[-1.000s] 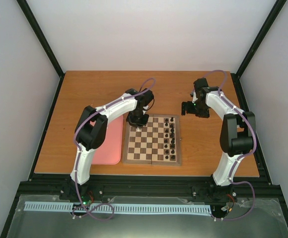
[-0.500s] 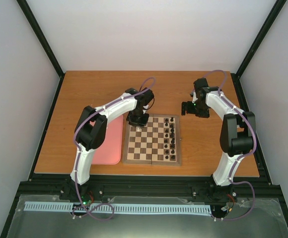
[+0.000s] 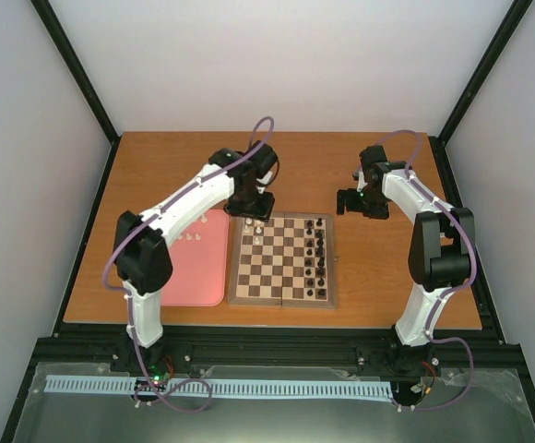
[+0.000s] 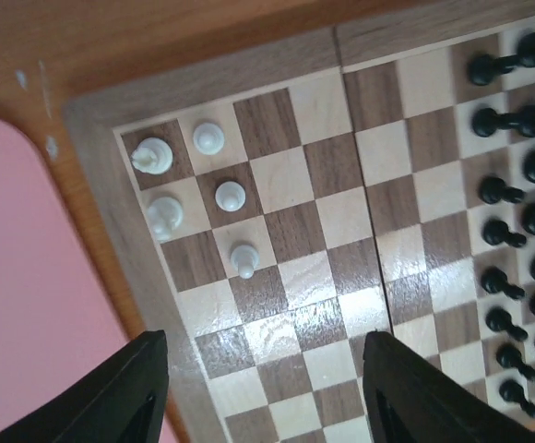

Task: Set up the chess pieces on the board
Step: Pick up the chess piece from the storage box.

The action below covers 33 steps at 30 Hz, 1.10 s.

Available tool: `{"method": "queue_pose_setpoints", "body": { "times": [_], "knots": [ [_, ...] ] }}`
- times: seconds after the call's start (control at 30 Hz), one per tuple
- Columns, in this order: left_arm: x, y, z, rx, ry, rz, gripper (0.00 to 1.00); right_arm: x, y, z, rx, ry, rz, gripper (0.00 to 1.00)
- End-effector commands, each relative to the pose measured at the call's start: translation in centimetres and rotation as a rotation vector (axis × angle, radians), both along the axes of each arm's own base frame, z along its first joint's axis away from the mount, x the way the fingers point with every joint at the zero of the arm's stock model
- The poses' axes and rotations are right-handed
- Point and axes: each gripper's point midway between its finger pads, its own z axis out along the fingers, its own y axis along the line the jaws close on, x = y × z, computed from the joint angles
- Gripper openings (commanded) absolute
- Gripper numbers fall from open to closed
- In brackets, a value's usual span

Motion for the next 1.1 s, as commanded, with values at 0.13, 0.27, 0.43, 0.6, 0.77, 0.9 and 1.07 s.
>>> {"method": "queue_pose_setpoints", "body": {
  "times": [0.13, 0.27, 0.43, 0.6, 0.77, 0.9, 1.07],
  "knots": [
    [3.4, 6.0, 5.4, -0.038, -0.113, 0.148, 0.67, 1.2, -0.4, 2.7, 0.002, -0.090, -0.017, 1.00],
    [5.5, 11.1, 3.8, 0.006, -0.104, 0.256, 0.68, 1.7, -0.2, 3.2, 0.015, -0.108, -0.014, 1.00],
    [7.2, 15.6, 0.9, 0.033, -0.069, 0.363, 0.63, 1.5, -0.1, 2.8, 0.021, -0.088, -0.013, 1.00],
    [7.6, 15.9, -1.8, 0.047, -0.024, 0.362, 0.53, 1.3, -0.1, 2.3, 0.016, -0.071, -0.011, 1.00],
    [7.4, 15.8, -4.4, 0.057, 0.020, 0.367, 0.43, 1.2, 0.0, 2.2, 0.018, -0.063, -0.010, 1.00],
    [7.4, 15.9, -5.5, 0.066, 0.031, 0.373, 0.42, 1.2, -0.1, 2.0, 0.016, -0.059, -0.007, 1.00],
    [7.4, 16.0, -6.8, 0.080, 0.052, 0.373, 0.40, 1.2, -0.1, 1.9, 0.013, -0.054, -0.005, 1.00]
  ]
}}
